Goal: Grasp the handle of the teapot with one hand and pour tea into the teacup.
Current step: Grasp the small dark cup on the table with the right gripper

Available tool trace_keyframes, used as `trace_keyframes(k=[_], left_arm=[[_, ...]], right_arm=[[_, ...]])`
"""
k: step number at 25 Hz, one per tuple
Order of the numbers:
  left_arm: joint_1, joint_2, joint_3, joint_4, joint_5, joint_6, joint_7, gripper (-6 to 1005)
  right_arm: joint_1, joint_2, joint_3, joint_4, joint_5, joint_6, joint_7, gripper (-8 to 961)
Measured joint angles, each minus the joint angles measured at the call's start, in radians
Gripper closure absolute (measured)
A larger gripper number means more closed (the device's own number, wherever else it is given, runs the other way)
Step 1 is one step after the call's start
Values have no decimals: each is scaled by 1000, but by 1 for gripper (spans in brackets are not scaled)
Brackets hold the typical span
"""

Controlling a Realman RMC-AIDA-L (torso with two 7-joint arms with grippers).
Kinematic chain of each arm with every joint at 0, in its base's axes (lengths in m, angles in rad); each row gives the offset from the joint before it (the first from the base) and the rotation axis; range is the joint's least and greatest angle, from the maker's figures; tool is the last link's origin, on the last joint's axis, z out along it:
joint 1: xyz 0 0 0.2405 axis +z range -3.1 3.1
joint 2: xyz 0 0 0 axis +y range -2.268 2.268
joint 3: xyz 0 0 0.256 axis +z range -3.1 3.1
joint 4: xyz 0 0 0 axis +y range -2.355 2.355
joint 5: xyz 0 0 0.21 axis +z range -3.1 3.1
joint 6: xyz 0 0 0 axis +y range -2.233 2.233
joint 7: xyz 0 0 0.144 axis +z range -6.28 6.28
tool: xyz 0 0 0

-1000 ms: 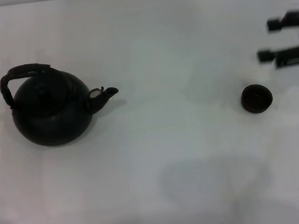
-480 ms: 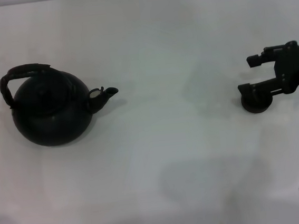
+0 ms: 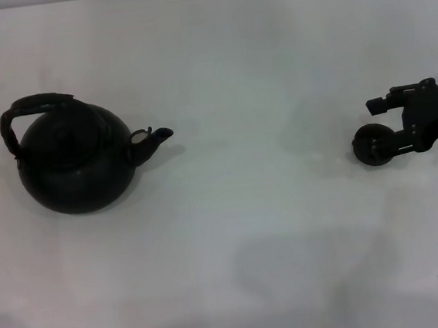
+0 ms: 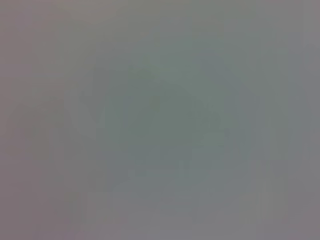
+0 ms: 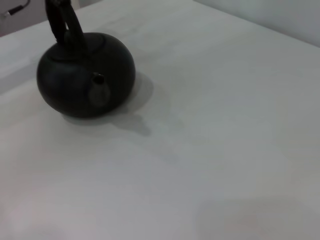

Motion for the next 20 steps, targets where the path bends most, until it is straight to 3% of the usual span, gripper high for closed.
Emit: trace_keyframes(k=[20], left_arm=[[-5, 0, -2, 15, 0, -38, -5, 183]], right_arm=[[5, 2, -2, 80, -50, -74, -11, 96]])
